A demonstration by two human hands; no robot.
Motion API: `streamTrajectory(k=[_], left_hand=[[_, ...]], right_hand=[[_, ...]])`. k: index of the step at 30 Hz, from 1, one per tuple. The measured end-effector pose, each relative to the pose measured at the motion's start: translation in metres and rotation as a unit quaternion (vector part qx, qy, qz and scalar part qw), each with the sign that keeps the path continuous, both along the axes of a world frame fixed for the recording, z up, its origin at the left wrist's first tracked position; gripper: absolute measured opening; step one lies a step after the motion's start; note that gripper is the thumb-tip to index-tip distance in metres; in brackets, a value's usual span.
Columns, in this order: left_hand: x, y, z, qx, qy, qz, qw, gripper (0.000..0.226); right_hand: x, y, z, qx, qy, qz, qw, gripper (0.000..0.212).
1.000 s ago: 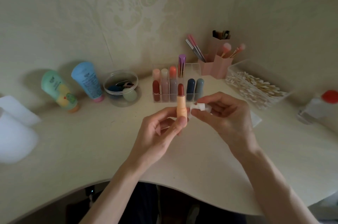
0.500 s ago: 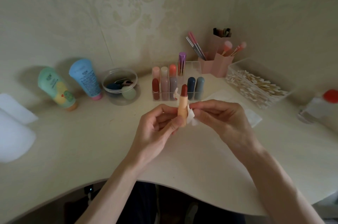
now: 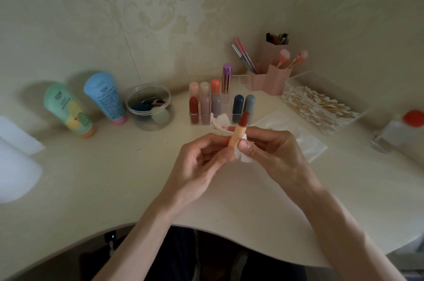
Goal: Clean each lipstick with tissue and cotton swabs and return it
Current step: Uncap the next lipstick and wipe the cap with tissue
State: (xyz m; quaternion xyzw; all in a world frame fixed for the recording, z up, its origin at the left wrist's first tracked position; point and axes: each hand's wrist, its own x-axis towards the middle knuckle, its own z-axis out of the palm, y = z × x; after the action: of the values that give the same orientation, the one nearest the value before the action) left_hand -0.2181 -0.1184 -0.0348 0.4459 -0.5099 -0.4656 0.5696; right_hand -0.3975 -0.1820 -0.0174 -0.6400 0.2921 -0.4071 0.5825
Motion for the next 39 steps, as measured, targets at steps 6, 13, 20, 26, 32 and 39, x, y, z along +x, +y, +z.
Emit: streamTrajectory(k=[6,13,20,26,32,39], left_hand=[[0.002,-0.001,-0.001,0.023,0.001,0.002,1.000,0.025],[0.001,0.000,0.000,0.052,0.026,0.004,0.998,0.019],[0.000,0.001,-0.001,0.004,-0.074,0.132,0.988,0.018],[-0.002,0.003,0.003,-0.009,-0.039,0.140,0.989,0.018],[-0.003,0.003,0.003,-0.017,0.008,0.117,0.993,0.020],[-0.005,0.003,0.004,-0.026,0.021,0.094,0.995,0.020]], right_hand=[[0.001,0.001,0.002,0.018,-0.005,-0.006,1.000,0.028],[0.011,0.005,-0.004,0.049,-0.035,-0.055,0.997,0.024],[0.016,0.009,-0.005,0.091,-0.025,-0.055,0.994,0.026],[0.010,0.005,-0.006,0.097,-0.027,0.016,0.995,0.034],[0.011,0.004,-0.009,0.113,-0.052,0.019,0.992,0.036],[0.014,0.006,-0.009,0.099,-0.039,0.016,0.994,0.024]])
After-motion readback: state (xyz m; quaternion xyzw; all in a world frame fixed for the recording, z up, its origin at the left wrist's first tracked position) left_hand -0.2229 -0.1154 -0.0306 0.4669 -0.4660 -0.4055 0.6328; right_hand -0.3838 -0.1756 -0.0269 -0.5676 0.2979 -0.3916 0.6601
